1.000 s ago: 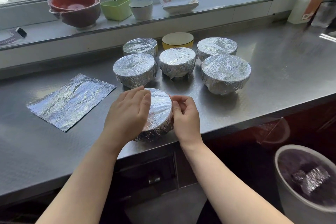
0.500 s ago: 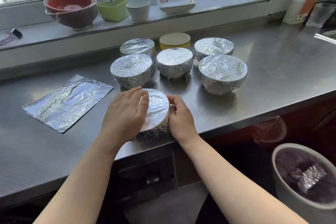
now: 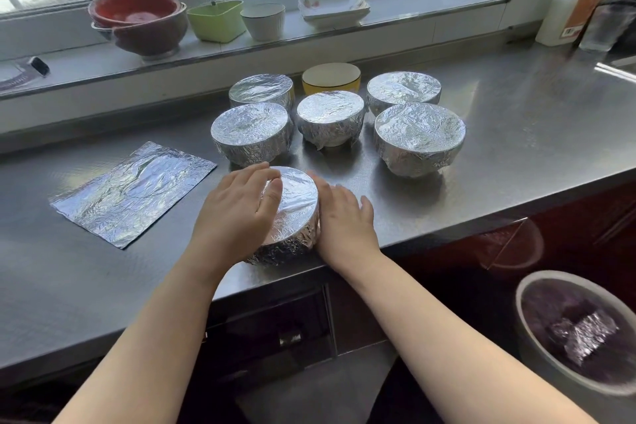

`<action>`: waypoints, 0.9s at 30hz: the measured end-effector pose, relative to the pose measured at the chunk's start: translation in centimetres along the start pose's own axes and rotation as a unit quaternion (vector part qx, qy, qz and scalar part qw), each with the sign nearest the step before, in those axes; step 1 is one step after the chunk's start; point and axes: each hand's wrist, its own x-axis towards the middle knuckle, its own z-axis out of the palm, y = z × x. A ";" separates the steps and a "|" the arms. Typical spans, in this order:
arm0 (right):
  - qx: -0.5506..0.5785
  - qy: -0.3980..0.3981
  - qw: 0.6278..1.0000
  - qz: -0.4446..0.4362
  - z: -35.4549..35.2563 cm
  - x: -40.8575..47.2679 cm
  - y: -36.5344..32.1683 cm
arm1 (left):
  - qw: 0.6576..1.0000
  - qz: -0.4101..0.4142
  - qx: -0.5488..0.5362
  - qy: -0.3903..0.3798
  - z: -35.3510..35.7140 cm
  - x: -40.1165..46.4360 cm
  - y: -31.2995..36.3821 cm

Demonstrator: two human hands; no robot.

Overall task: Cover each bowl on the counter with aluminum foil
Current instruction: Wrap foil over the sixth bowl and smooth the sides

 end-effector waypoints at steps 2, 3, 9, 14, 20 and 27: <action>-0.052 -0.026 0.998 -0.016 -0.6 0.4 1.0 | 1.000 -0.003 0.001 -0.002 -0.1 0.0 0.1; -0.053 -0.033 0.998 -0.017 -1.0 0.7 1.6 | 1.000 -0.004 0.003 -0.003 0.0 0.0 0.1; 0.382 0.170 0.907 0.041 -1.5 -1.2 0.1 | 0.999 -0.041 0.014 0.015 0.7 0.0 1.0; 0.413 0.124 0.902 0.000 0.5 -2.4 -3.0 | 0.995 -0.091 0.025 0.030 1.5 0.0 2.4; 0.403 0.192 0.895 -0.008 1.7 -1.7 -2.6 | 0.994 -0.104 0.016 0.037 1.5 -0.1 2.6; 0.429 0.221 0.876 -0.012 1.8 -1.4 -2.0 | 0.994 -0.102 0.023 0.038 1.4 -0.1 2.7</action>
